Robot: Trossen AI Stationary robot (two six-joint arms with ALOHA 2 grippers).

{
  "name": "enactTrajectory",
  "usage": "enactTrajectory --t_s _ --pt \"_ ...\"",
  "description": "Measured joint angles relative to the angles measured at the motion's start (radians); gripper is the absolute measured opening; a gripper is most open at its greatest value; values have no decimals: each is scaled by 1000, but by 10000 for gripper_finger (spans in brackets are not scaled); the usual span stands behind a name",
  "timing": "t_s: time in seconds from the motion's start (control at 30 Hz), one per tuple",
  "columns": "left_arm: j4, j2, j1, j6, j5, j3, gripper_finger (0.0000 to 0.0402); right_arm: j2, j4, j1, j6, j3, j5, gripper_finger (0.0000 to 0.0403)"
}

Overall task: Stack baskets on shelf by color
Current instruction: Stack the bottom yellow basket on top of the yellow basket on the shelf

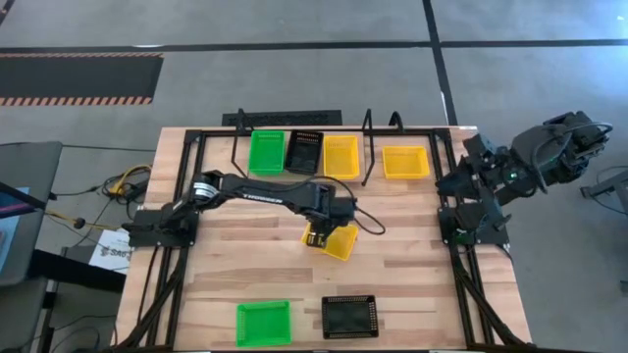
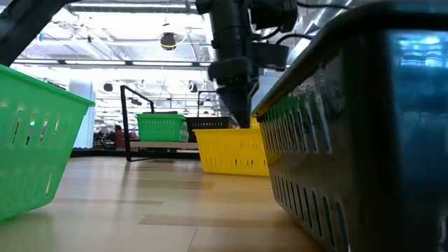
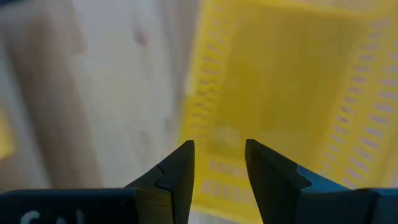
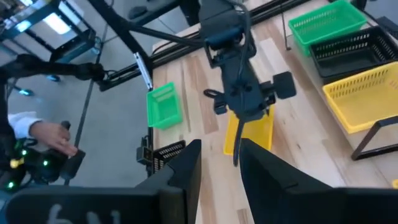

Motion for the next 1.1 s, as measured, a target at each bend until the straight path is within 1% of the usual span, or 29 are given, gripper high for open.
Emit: enactTrajectory --t_s 0.07,0.33,0.47,0.7,0.83,0.97,1.1 --pt "35 -3 1 -8 -15 -1 131 -4 -1 16 0 0 0 128" --pt "30 -4 8 -17 -10 20 130 -4 -1 46 -1 0 -1 128" --pt "28 -4 12 19 26 20 130 -4 -1 51 -1 0 -1 127" --pt "33 -4 46 54 18 19 130 -2 3 51 0 0 -1 127" --pt "28 -4 64 70 50 19 130 -2 3 51 0 0 -1 126" --pt "26 -4 65 89 57 19 130 -2 12 51 0 0 -1 123" --pt "38 -4 64 101 107 3 130 -2 24 51 0 0 -1 123"
